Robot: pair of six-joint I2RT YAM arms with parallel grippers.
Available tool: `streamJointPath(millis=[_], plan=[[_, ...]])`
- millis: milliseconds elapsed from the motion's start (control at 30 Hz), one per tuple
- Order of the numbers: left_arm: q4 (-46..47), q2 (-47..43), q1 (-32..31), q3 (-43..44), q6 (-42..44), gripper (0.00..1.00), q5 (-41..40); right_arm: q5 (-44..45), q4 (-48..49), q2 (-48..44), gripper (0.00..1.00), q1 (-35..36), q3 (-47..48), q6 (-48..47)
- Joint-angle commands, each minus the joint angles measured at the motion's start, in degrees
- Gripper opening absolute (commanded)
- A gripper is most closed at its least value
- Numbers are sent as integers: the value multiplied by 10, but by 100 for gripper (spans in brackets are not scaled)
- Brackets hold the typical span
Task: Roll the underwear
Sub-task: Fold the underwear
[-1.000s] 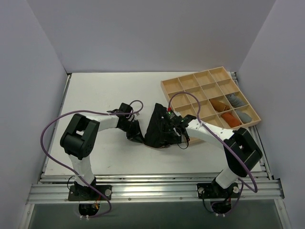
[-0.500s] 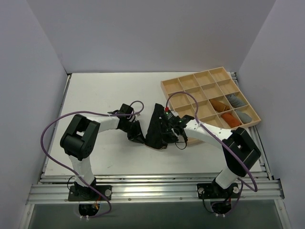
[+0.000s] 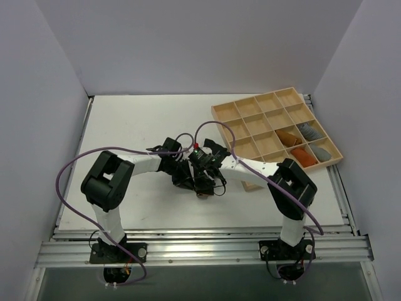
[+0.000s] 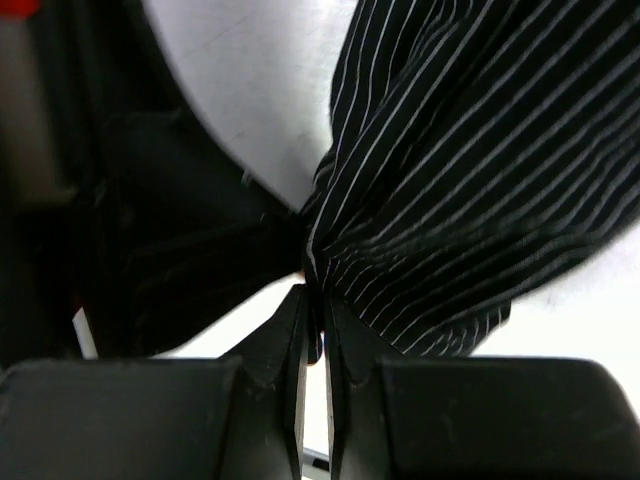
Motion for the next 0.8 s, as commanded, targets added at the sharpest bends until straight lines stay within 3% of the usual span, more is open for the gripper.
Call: streamJointPath(millis=[0, 333, 767], plan=[[28, -20, -7, 7, -3, 9, -5, 9, -7, 29, 0, -1, 33, 0], [21, -35, -11, -15, -5, 9, -18, 24, 8, 64, 0, -6, 56, 18], [20, -51, -18, -44, -13, 7, -45, 32, -7, 40, 0, -37, 61, 47]])
